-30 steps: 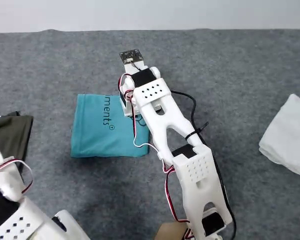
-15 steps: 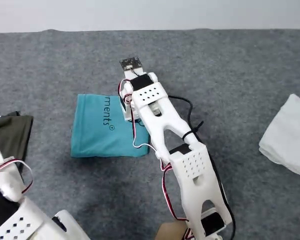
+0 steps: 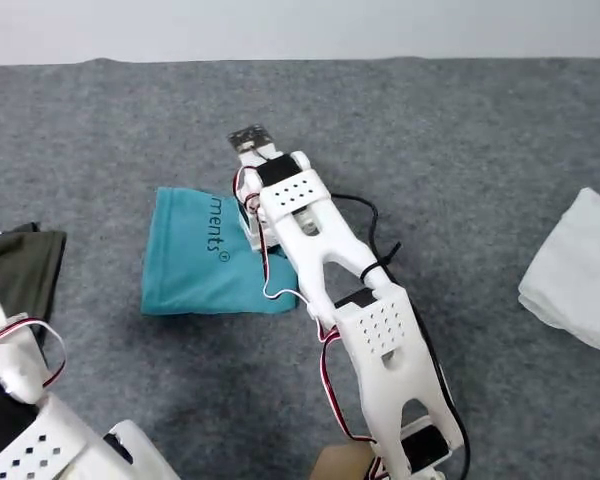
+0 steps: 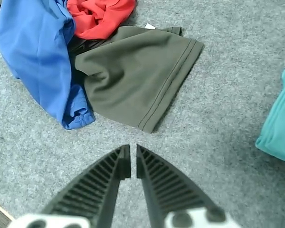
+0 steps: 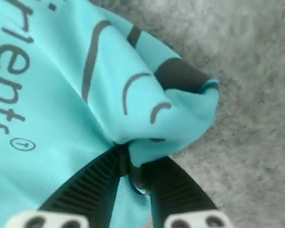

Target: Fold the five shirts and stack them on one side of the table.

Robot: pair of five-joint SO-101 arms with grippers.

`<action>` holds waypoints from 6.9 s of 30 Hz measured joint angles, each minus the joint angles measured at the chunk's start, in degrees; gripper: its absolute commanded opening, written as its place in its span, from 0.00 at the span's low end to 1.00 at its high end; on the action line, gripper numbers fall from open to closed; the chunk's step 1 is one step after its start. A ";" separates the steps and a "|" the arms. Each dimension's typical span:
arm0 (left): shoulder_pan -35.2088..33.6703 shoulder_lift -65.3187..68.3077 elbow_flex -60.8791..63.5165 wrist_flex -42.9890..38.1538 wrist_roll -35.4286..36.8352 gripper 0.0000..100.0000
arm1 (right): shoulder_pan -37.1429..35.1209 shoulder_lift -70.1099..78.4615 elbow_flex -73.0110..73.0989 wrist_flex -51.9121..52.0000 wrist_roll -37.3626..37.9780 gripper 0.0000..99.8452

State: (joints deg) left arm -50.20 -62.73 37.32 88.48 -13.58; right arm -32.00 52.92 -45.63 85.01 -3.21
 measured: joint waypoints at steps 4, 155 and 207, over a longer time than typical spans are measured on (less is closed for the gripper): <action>0.00 0.00 0.00 0.00 0.00 0.03 | 1.49 0.09 -3.34 3.34 0.97 0.01; 0.00 0.00 3.87 0.00 -4.31 0.03 | 3.69 -2.29 6.95 -15.38 -41.23 0.26; 0.00 0.00 3.87 0.00 -6.77 0.03 | 32.18 -11.34 6.95 3.16 1.85 0.01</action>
State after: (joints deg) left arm -50.20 -62.73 41.19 88.48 -20.35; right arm 0.18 41.58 -38.68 88.18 -1.36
